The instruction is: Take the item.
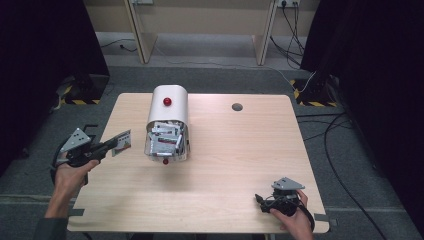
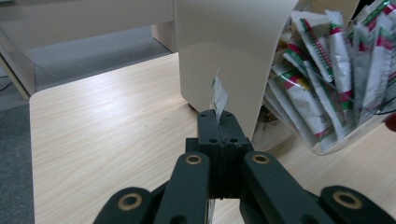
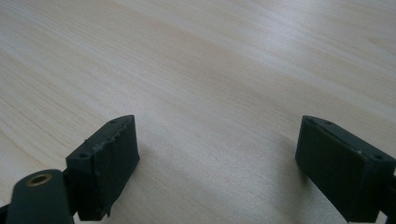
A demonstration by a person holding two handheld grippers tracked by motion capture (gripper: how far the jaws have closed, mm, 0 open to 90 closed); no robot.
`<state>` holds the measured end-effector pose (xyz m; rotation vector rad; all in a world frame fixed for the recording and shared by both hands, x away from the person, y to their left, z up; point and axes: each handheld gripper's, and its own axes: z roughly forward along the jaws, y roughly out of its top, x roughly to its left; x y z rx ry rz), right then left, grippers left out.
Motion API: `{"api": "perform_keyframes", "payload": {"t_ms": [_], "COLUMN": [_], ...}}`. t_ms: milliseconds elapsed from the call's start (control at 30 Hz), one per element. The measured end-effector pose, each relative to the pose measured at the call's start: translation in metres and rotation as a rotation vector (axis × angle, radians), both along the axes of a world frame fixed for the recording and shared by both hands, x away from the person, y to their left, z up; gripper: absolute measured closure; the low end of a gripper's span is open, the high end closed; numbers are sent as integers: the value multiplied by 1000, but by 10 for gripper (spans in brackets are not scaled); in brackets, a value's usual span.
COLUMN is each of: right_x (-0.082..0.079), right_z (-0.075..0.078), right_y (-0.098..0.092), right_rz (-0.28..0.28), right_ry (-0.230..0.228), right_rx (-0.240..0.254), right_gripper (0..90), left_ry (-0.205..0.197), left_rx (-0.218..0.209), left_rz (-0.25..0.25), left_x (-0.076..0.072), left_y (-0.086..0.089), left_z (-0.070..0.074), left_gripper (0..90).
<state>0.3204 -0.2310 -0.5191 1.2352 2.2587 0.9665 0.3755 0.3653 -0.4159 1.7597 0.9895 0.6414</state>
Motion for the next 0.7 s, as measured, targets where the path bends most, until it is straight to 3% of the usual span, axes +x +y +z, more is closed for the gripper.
{"api": "perform_keyframes", "payload": {"t_ms": [633,700], "right_x": [0,0], "right_z": [0,0], "right_y": [0,0], "right_rz": [-1,0], "right_ry": [0,0], "right_rx": [1,0], "right_gripper": [140,140], "left_ry": [62,86], "left_rx": [-18,-26], "left_rz": [33,40], "left_x": [24,27], "left_y": [1,1], "left_z": [-28,-33], "left_gripper": [896,895]}}
